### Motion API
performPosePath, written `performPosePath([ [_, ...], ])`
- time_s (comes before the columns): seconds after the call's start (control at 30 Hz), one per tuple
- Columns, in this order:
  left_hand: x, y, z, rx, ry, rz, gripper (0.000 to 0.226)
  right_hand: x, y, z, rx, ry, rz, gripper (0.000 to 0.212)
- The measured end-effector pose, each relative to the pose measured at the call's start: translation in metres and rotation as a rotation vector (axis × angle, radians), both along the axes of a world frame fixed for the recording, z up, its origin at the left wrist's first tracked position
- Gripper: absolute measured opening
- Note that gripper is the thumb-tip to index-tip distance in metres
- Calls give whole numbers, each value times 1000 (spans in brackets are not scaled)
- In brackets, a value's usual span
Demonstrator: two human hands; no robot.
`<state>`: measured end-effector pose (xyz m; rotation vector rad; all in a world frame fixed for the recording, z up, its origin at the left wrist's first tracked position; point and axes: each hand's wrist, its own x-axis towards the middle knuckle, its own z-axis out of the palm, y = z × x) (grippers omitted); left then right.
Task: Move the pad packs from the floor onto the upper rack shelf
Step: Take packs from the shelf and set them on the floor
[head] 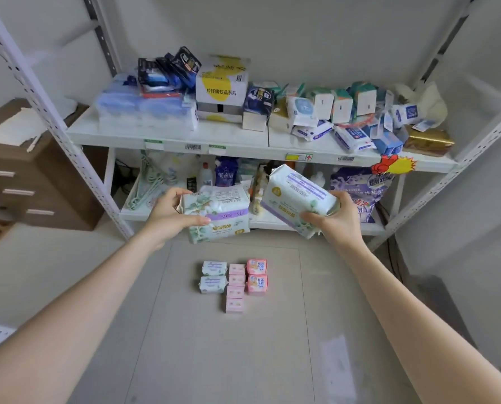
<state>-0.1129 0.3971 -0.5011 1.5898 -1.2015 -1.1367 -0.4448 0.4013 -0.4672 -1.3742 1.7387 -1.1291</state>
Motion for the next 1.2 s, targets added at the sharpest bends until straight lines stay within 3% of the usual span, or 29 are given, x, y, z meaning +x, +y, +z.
performPosePath([
  [0.47,82,44,-168,281,-101,8,82,64,59,-183,347,-18,-31,58],
  [0.6,112,19,-226,304,-132,-43,68,97,53,-250,373,-51,-58,60],
  [0.9,136,-22,-407,351,-159,-110,64,127,35,-424,429,-84,-79,65],
  [1.07,136,-30,-523,371,-126,-109,75,121,37,-531,467,-47,-62,65],
  [1.2,125,-36,-605,365,-97,-142,67,117,45,-607,490,-25,-43,62],
])
